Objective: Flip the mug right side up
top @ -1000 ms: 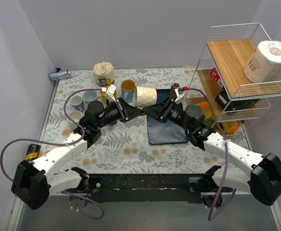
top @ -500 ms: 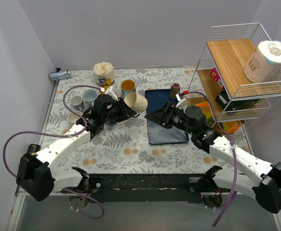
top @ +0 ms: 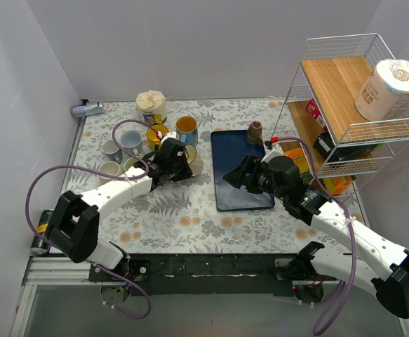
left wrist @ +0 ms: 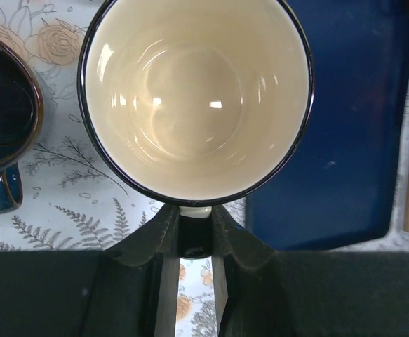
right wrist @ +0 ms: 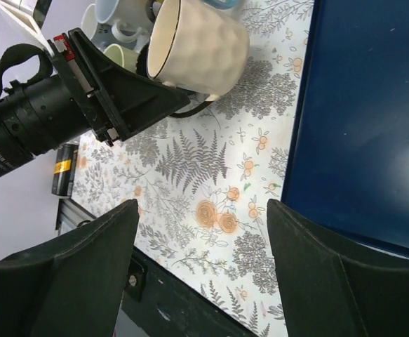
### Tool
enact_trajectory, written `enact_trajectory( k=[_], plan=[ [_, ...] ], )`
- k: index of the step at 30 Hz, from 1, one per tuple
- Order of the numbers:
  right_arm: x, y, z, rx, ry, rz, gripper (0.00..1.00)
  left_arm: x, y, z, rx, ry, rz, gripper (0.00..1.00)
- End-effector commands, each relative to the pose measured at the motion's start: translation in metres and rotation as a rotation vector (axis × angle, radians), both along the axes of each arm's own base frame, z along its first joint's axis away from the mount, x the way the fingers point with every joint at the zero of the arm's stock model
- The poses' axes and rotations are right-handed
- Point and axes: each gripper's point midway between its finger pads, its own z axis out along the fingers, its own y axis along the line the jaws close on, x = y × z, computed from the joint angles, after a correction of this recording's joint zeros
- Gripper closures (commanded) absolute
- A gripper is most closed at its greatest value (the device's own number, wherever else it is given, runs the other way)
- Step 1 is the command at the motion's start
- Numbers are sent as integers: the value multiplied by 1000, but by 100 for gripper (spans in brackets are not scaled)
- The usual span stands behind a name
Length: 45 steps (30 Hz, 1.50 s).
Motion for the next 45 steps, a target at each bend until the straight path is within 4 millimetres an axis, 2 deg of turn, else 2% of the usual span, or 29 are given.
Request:
enact_trajectory(
  k=[1,7,8,12,17,20,22,23,24,25,26,27,28,29,30,31,32,33,36,37,42,43,45],
  plan=[
    [9,-9,19,-43,-77,-31,20,33,-1,33,53,-159,79,100],
    [11,-6,29,-105,-185,46,20,52,1,21,169,-174,107,100],
    [12,-7,27,-137,-196,58,20,54,3,19,187,-177,113,100],
    [18,-9,30,-196,-230,69,20,54,4,1,232,-151,98,100],
    [37,-17,34,-319,-282,36,19,49,6,-21,269,-112,93,100],
    [53,-24,33,-427,-332,17,18,44,6,-27,276,-102,86,88],
    [65,-31,40,-509,-386,2,17,42,4,-27,273,-102,84,76],
    [71,-31,36,-552,-390,4,16,41,4,-25,268,-105,83,70],
    [78,-31,45,-571,-417,-5,15,39,4,-27,269,-103,78,65],
    [86,-39,47,-641,-446,-15,13,38,3,-26,265,-104,77,55],
    [94,-39,42,-685,-443,-14,11,37,3,-26,264,-104,77,50],
    [101,-42,43,-717,-449,-17,9,35,4,-23,260,-109,76,45],
    [112,-47,56,-734,-463,-50,6,34,3,-22,255,-113,77,34],
    [120,-48,45,-791,-437,-30,5,34,3,-18,246,-124,76,29],
    [129,-56,45,-815,-422,-47,4,31,3,-11,227,-140,73,25],
    [139,-56,61,-810,-437,-65,3,30,1,-6,210,-150,64,18],
    [146,-55,50,-849,-409,-42,3,30,-2,0,186,-168,53,15],
    [155,-60,51,-879,-412,-44,2,29,-3,13,161,-189,53,13],
    [183,-66,47,-949,-411,-37,1,25,-3,29,123,-215,48,7],
    [190,-68,43,-971,-401,-39,1,23,-4,43,93,-241,46,6],
    [236,-85,7,-1054,-322,-17,1,10,-5,84,-7,-304,12,2],
    [243,-83,-8,-1068,-304,9,1,7,-6,91,-24,-313,6,2],
    [255,-84,-13,-1087,-313,21,1,-1,-5,107,-67,-337,-6,2]
  ],
)
